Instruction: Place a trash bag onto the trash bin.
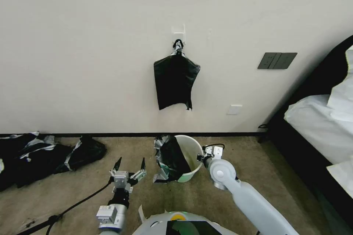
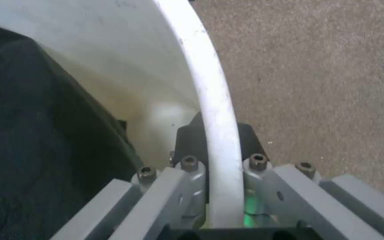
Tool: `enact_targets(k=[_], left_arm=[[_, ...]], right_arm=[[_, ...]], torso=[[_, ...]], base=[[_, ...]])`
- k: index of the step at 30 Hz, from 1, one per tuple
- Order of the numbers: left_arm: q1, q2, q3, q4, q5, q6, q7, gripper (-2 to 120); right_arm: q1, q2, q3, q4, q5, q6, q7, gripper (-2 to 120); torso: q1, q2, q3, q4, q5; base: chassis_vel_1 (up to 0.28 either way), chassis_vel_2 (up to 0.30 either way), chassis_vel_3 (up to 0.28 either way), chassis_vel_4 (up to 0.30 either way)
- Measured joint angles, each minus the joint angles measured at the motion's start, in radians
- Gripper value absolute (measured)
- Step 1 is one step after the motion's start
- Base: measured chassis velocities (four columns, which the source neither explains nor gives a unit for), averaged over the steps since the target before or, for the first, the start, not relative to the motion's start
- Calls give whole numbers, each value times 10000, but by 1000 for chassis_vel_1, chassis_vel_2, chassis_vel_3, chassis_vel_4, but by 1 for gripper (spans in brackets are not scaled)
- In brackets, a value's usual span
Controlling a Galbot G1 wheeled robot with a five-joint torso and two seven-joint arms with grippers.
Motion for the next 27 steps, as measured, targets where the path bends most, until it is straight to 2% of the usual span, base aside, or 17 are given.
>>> enact_targets(k=[4, 5, 7, 9, 10, 13, 14, 16, 17, 18, 20, 21, 25, 27], left_arm=[[1, -5, 4, -1, 2, -5, -12, 100], [1, -5, 4, -1, 2, -5, -12, 100], [-13, -5, 6, -1, 2, -8, -19, 100], [-51, -6, -2, 13, -15, -10, -26, 100], [-51, -6, -2, 13, -15, -10, -26, 100], [-143, -11, -136, 89, -232, -9, -47, 100], [-143, -11, -136, 89, -232, -9, -47, 100], [-241, -7, -264, 172, -456, 16, -86, 100], [-241, -7, -264, 172, -456, 16, -86, 100], [-291, -3, -338, 211, -564, 38, -96, 100], [-393, 14, -518, 276, -801, 116, -114, 100], [-393, 14, -518, 276, -801, 116, -114, 100], [-565, 40, -783, 368, -1020, 256, -152, 100], [-615, 30, -812, 375, -1036, 296, -156, 100]], right_arm=[[-12, -158, -3, 196, -186, -26, -189, 21], [-12, -158, -3, 196, -186, -26, -189, 21], [-59, -285, 1, 467, -478, -30, -264, 30], [-253, -503, 1, 943, -1868, 74, -476, 39], [-253, -503, 1, 943, -1868, 74, -476, 39], [-587, -949, 15, 1853, -3753, 356, -966, 53], [-587, -949, 15, 1853, -3753, 356, -966, 53], [-669, -1232, -15, 2420, -4496, 559, -1470, 64], [-669, -1232, -15, 2420, -4496, 559, -1470, 64], [-654, -1356, -100, 2699, -4807, 678, -1837, 69], [-418, -1519, -423, 3256, -4920, 713, -2513, 78], [-418, -1519, -423, 3256, -4920, 713, -2513, 78], [642, -1434, -1212, 3637, -3902, -8, -3630, 97], [953, -1278, -1432, 3466, -3876, -141, -3864, 99]], torso=[[0, 0, 0, 1, 0], [0, 0, 0, 1, 0], [1, 0, 0, 1, 2], [0, 0, 1, 2, 2], [0, 0, 1, 2, 2], [1, 0, 0, -2, 1], [1, 0, 0, -2, 1], [1, 0, 0, 0, -1], [1, 0, 0, 0, -1], [1, 0, 0, -1, -1], [1, 0, 0, 0, -1], [1, 0, 0, 0, -1], [1, 0, 0, 0, -3], [1, -1, 1, 0, 0]], base=[[0, 0, 0, 0], [0, 0, 0, 0], [0, 0, 0, 0], [0, 0, 0, 0], [0, 0, 0, 0], [0, 0, 0, 0], [0, 0, 0, 0], [0, 0, 0, 0], [0, 0, 0, 0], [0, 0, 0, 0], [0, 0, 0, 0], [0, 0, 0, 0], [0, 0, 0, 0], [0, 0, 0, 0]])
